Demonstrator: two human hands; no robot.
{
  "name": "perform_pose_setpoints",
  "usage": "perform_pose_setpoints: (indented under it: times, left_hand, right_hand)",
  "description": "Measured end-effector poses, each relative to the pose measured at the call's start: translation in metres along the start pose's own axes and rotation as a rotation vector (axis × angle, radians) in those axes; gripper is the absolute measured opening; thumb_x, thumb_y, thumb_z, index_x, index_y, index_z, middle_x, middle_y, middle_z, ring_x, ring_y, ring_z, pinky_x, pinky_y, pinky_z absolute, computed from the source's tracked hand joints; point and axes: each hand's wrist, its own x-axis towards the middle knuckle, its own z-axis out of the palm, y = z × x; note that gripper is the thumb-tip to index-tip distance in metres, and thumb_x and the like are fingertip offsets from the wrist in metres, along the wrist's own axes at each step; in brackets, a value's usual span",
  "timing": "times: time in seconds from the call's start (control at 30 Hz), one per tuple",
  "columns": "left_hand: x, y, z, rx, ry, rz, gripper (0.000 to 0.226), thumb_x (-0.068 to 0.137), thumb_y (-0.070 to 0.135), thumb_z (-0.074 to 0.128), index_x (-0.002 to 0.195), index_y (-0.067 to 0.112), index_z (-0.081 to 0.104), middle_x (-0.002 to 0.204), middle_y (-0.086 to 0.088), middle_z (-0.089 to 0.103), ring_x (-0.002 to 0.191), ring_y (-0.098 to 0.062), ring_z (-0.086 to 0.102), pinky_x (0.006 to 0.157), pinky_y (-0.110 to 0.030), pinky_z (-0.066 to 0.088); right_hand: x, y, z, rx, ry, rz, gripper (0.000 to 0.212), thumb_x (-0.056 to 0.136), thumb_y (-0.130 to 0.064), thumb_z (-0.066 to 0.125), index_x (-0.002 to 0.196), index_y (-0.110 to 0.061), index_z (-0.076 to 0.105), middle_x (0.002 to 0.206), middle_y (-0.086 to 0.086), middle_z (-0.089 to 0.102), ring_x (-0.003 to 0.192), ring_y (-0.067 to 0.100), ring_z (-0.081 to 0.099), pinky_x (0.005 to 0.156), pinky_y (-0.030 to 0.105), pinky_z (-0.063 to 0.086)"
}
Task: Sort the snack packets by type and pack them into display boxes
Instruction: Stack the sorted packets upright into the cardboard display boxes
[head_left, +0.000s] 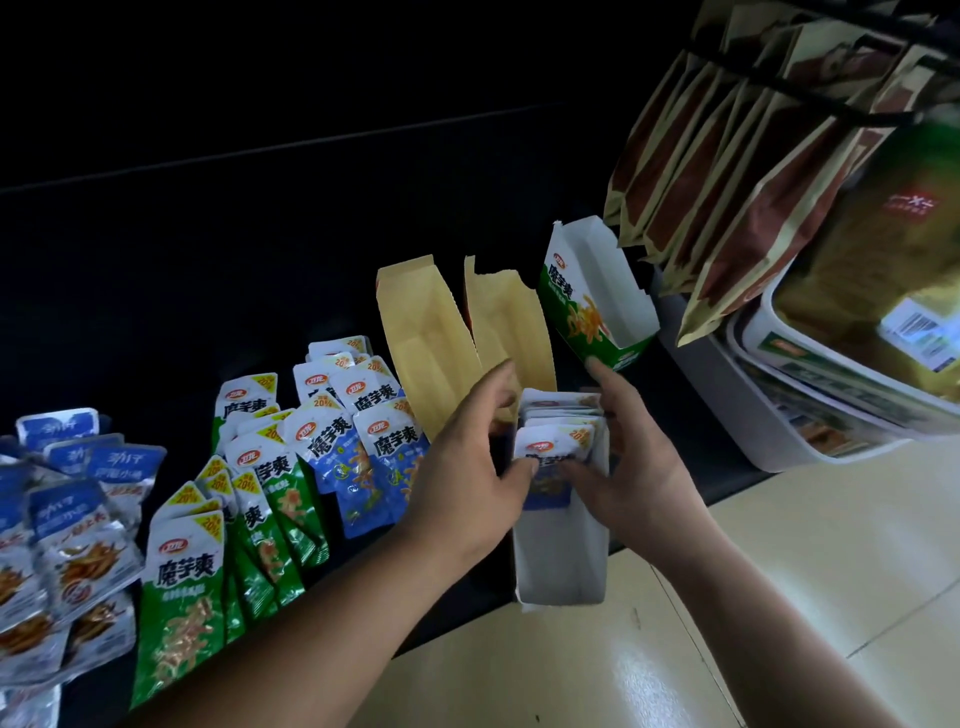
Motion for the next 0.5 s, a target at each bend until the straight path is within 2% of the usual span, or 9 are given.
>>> perform_pose_setpoints:
  times: [0.07,0.17,0.27,0.33,0.43,0.5]
  left_hand:
    - [0.0,-0.004,0.001,-0.018,0.012,-0.039,0.087,0.088,0.019,0.079,0.155,0.048,0.031,0.14,0.024,0.056,0.117,0.002,0.061,0.096,-0.029,0.054]
    - [-0.001,-0.008,0.003,-0.075,0.04,-0.082,0.069,0.089,0.023,0.08,0.149,0.036,0.048,0.13,0.018,0.065,0.113,0.003,0.064,0.097,-0.035,0.057]
    - [-0.004,-0.012,0.002,-0.147,0.039,-0.105,0.046,0.094,0.025,0.075,0.138,0.028,0.062,0.119,0.016,0.072,0.107,0.002,0.068,0.096,-0.037,0.058]
    - [-0.006,-0.012,0.002,-0.139,0.026,-0.102,0.037,0.097,0.028,0.071,0.134,0.029,0.066,0.114,0.017,0.075,0.103,0.001,0.07,0.095,-0.035,0.058]
    - [-0.008,-0.009,0.001,-0.137,0.022,-0.106,0.032,0.098,0.03,0.069,0.13,0.034,0.067,0.106,0.022,0.075,0.095,0.003,0.069,0.091,-0.028,0.057]
    - [-0.008,-0.008,0.002,-0.147,0.017,-0.112,0.031,0.098,0.028,0.07,0.128,0.035,0.068,0.104,0.022,0.075,0.093,0.002,0.07,0.09,-0.028,0.057]
  right_hand:
    - [-0.002,0.001,0.003,0.003,0.014,0.017,0.104,0.081,-0.012,0.085,0.157,-0.05,0.024,0.143,-0.02,0.054,0.13,-0.006,0.052,0.102,0.017,0.048]
    - [-0.006,0.001,0.007,0.054,0.056,0.025,0.091,0.085,-0.023,0.084,0.156,-0.046,0.032,0.138,-0.022,0.059,0.125,-0.008,0.056,0.094,0.007,0.047]
    - [-0.007,0.002,0.01,0.099,0.107,0.032,0.08,0.092,-0.03,0.077,0.157,-0.045,0.033,0.137,-0.02,0.062,0.123,-0.006,0.059,0.092,0.009,0.049]
    - [-0.004,0.0,0.011,0.085,0.074,0.062,0.08,0.096,-0.033,0.071,0.159,-0.048,0.024,0.134,-0.022,0.061,0.12,-0.008,0.059,0.092,0.01,0.051]
    - [0.0,-0.003,0.013,0.039,0.013,0.078,0.083,0.101,-0.031,0.063,0.162,-0.045,0.009,0.122,-0.032,0.058,0.108,-0.017,0.058,0.081,0.004,0.048]
    - [0.0,-0.002,0.013,0.021,0.037,0.09,0.082,0.102,-0.032,0.062,0.163,-0.039,0.008,0.116,-0.035,0.056,0.1,-0.025,0.056,0.075,0.0,0.044]
